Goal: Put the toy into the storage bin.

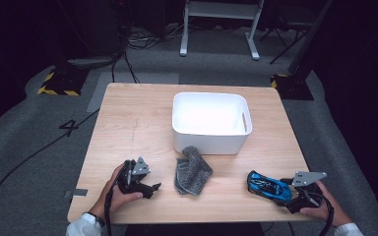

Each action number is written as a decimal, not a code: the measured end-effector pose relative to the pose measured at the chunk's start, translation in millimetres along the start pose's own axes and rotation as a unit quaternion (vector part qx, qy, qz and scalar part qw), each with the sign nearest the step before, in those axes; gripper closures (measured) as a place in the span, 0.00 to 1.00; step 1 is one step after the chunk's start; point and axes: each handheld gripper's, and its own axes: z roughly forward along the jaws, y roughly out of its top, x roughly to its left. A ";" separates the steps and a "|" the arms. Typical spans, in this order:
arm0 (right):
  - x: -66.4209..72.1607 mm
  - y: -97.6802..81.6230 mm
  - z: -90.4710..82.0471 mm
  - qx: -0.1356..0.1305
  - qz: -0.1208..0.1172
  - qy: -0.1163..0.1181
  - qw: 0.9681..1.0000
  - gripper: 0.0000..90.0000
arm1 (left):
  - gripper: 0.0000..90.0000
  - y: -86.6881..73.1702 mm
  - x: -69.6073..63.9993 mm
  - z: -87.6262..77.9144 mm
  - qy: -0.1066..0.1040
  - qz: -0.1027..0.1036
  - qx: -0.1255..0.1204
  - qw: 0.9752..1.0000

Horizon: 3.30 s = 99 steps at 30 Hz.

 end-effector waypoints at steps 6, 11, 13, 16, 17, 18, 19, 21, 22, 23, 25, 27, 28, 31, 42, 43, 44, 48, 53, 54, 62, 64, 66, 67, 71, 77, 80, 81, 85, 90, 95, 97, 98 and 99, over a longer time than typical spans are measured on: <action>2.8 -6.5 -0.9 -0.022 0.002 -0.002 1.000 0.17 | 0.18 -4.5 4.9 4.4 -0.001 -0.016 -0.004 1.000; 3.2 -5.1 1.6 -0.034 0.001 -0.002 0.999 0.22 | 0.17 -5.9 7.7 6.7 0.000 -0.021 -0.017 1.000; 3.0 -4.1 2.4 -0.035 -0.002 0.000 0.999 0.23 | 0.17 -5.4 8.3 7.0 0.000 -0.018 -0.017 1.000; 3.0 -2.6 3.2 -0.034 -0.004 0.001 0.999 0.23 | 0.17 -4.9 9.1 7.2 0.001 -0.016 -0.016 1.000; 3.0 -2.3 3.6 -0.035 -0.006 0.001 0.999 0.23 | 0.17 -4.8 8.9 7.5 0.000 -0.020 -0.017 1.000; 3.2 -1.8 3.9 -0.035 -0.004 0.001 0.999 0.23 | 0.17 -4.6 8.8 7.8 0.001 -0.020 -0.017 1.000; 4.0 -1.1 4.1 -0.034 -0.005 -0.001 0.999 0.24 | 0.17 -4.6 8.4 7.9 0.002 -0.022 -0.017 1.000; 4.9 -0.1 5.1 -0.037 -0.007 -0.001 0.999 0.24 | 0.17 -4.5 8.2 7.9 0.003 -0.023 -0.017 1.000; 5.3 0.0 5.7 -0.039 -0.005 -0.001 0.999 0.25 | 0.17 -4.5 8.2 7.9 0.003 -0.023 -0.017 1.000; 5.3 0.3 5.9 -0.041 -0.002 0.001 0.999 0.25 | 0.17 -4.5 8.2 8.0 0.003 -0.024 -0.017 1.000; 4.4 1.7 6.5 -0.048 0.009 0.010 0.999 0.26 | 0.17 -3.7 9.1 8.6 0.003 -0.020 -0.017 1.000; 4.8 4.7 8.5 -0.050 0.009 0.014 0.999 0.26 | 0.17 -2.2 10.0 9.9 -0.001 -0.018 -0.017 1.000; 5.3 6.9 9.3 -0.048 0.006 0.012 0.999 0.27 | 0.16 -1.6 10.7 10.6 -0.004 -0.017 -0.017 1.000; 4.7 12.1 11.1 -0.052 0.006 0.014 0.999 0.28 | 0.16 -0.2 12.0 11.6 -0.005 -0.013 -0.016 1.000; 9.8 24.7 7.1 -0.070 -0.007 0.011 0.997 0.29 | 0.16 0.8 11.4 12.6 -0.002 -0.017 -0.017 1.000; 11.1 25.9 6.5 -0.072 -0.008 0.011 0.997 0.29 | 0.16 0.9 11.2 12.6 -0.001 -0.018 -0.016 1.000; 12.4 27.4 6.2 -0.073 -0.011 0.008 0.997 0.29 | 0.16 0.9 11.1 12.6 -0.002 -0.018 -0.016 1.000; 16.6 34.2 6.1 -0.070 -0.022 0.008 0.997 0.29 | 0.16 1.0 10.9 12.8 -0.002 -0.019 -0.017 1.000; 13.3 41.5 2.1 -0.081 -0.022 0.005 0.996 0.29 | 0.16 1.0 11.0 12.8 -0.002 -0.019 -0.017 1.000; 12.3 42.6 0.7 -0.087 -0.019 0.001 0.996 0.29 | 0.16 1.0 11.0 12.8 -0.002 -0.019 -0.017 1.000; 9.2 47.5 -13.9 -0.113 -0.020 -0.014 0.993 0.29 | 0.16 1.0 11.0 12.8 -0.002 -0.019 -0.017 1.000; 9.0 47.1 -18.4 -0.121 -0.019 -0.016 0.992 0.29 | 0.16 1.0 11.0 12.8 -0.002 -0.019 -0.017 1.000; 8.5 45.7 -23.8 -0.128 -0.018 -0.021 0.991 0.29 | 0.16 1.0 11.0 12.8 -0.002 -0.019 -0.017 1.000; 8.1 44.6 -26.7 -0.132 -0.017 -0.022 0.991 0.29 | 0.16 1.0 11.0 12.8 -0.002 -0.019 -0.017 1.000; 4.2 39.9 -39.8 -0.158 -0.005 -0.028 0.987 0.29 | 0.16 1.0 11.0 12.8 -0.002 -0.019 -0.017 1.000; 0.1 42.3 -55.0 -0.181 -0.006 -0.038 0.983 0.29 | 0.16 1.0 11.0 12.8 -0.002 -0.019 -0.017 1.000; -1.7 46.7 -61.9 -0.192 -0.008 -0.042 0.980 0.29 | 0.16 1.0 11.0 12.8 -0.002 -0.019 -0.016 1.000; -2.5 49.2 -64.8 -0.197 -0.010 -0.045 0.979 0.29 | 0.16 1.0 11.0 12.8 -0.002 -0.019 -0.017 1.000; -4.6 58.5 -73.9 -0.210 -0.016 -0.053 0.976 0.29 | 0.16 1.0 11.0 12.8 -0.002 -0.019 -0.017 1.000; -8.2 70.3 -84.3 -0.223 -0.026 -0.059 0.973 0.29 | 0.16 1.0 11.0 12.8 -0.002 -0.019 -0.017 1.000; -12.3 83.0 -90.9 -0.234 -0.036 -0.063 0.970 0.29 | 0.16 0.9 11.0 12.8 -0.002 -0.019 -0.017 1.000; -14.1 87.2 -92.1 -0.237 -0.036 -0.064 0.969 0.29 | 0.16 1.0 11.0 12.8 -0.002 -0.019 -0.017 1.000; -15.2 89.3 -92.7 -0.237 -0.040 -0.066 0.968 0.29 | 0.16 0.9 11.0 12.8 -0.002 -0.019 -0.017 1.000; -16.0 91.0 -93.3 -0.239 -0.039 -0.067 0.968 0.29 | 0.16 1.0 11.0 12.8 -0.002 -0.019 -0.017 1.000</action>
